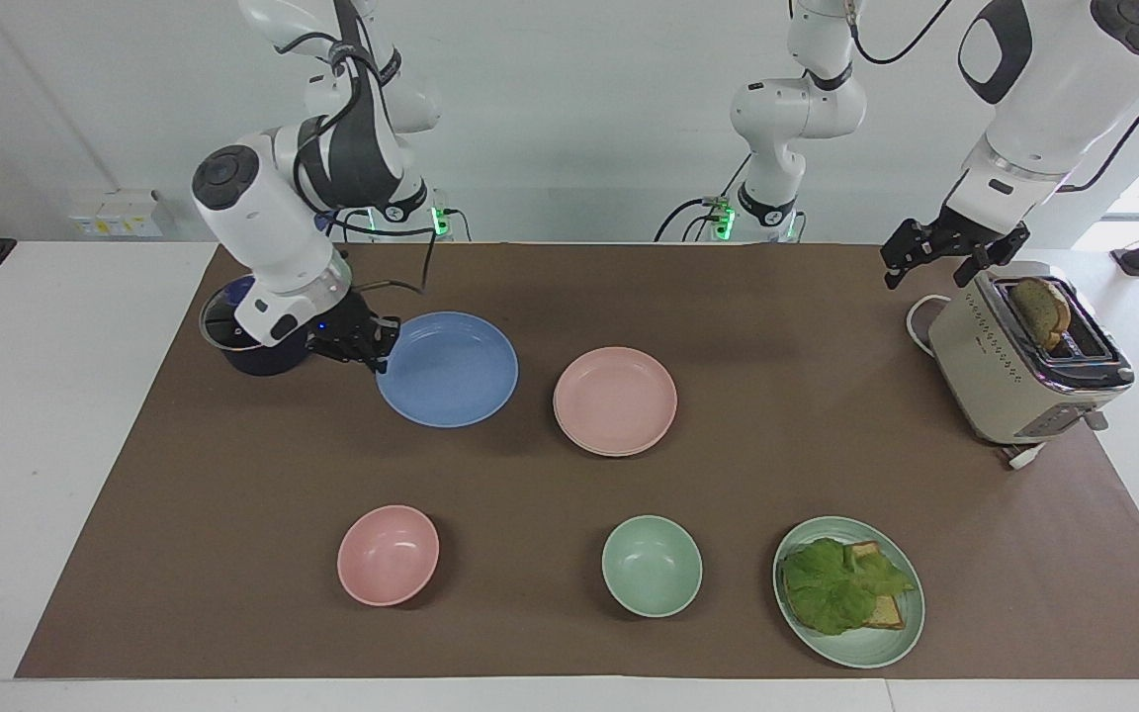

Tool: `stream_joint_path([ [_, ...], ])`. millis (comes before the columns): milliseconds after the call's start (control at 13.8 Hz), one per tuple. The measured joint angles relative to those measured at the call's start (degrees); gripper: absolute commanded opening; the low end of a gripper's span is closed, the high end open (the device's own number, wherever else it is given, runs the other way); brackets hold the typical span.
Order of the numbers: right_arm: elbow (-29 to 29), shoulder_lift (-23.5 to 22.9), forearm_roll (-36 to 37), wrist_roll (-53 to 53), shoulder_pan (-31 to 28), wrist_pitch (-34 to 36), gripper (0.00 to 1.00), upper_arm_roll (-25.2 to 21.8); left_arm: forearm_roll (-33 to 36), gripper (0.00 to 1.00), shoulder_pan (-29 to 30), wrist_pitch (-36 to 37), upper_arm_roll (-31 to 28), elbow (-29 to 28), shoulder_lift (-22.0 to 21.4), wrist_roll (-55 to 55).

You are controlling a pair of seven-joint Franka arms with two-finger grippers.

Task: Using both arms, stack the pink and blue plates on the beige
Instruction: 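Lift the blue plate with the right gripper toward the pink plate, then lower the blue plate onto the pink plate and open the right gripper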

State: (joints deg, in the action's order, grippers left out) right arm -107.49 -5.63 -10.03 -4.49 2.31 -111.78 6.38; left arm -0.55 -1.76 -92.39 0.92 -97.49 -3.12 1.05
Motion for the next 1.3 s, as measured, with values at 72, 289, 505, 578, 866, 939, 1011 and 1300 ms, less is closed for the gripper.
stream_joint_path([
  [72, 0.0, 0.0, 0.0, -3.4, 2.0, -0.6, 0.00, 0.1, 0.0, 1.00, 0.0, 0.0, 0.0, 0.0, 0.0, 0.0],
  [289, 0.0, 0.1, 0.0, -10.9, 6.3, -1.9, 0.00, 0.4, 0.0, 1.00, 0.0, 0.0, 0.0, 0.0, 0.0, 0.0],
  [505, 0.0, 0.1, 0.0, -16.7, 9.5, -3.2, 0.00, 0.4, 0.0, 1.00, 0.0, 0.0, 0.0, 0.0, 0.0, 0.0],
  [578, 0.0, 0.0, 0.0, -18.9, 10.9, -3.7, 0.00, 0.5, 0.0, 1.00, 0.0, 0.0, 0.0, 0.0, 0.0, 0.0],
  [866, -1.2, -1.7, 0.0, -26.1, 17.5, -8.3, 0.00, 0.5, 0.0, 1.00, 0.0, 0.0, 0.0, 0.0, 0.0, 0.0],
  [939, -1.5, -2.7, 0.0, -27.7, 19.1, -9.8, 0.00, 0.6, 0.0, 1.00, 0.0, 0.0, 0.0, 0.0, 0.0, 0.0],
  [1011, -2.0, -3.7, 0.0, -28.5, 20.4, -11.3, 0.00, 0.6, 0.0, 1.00, 0.0, 0.0, 0.0, 0.0, 0.0, 0.0],
  [1300, -4.0, -7.2, 0.0, -28.8, 22.6, -15.7, 0.00, 0.5, 0.0, 1.00, 0.0, 0.0, 0.0, 0.0, 0.0, 0.0],
])
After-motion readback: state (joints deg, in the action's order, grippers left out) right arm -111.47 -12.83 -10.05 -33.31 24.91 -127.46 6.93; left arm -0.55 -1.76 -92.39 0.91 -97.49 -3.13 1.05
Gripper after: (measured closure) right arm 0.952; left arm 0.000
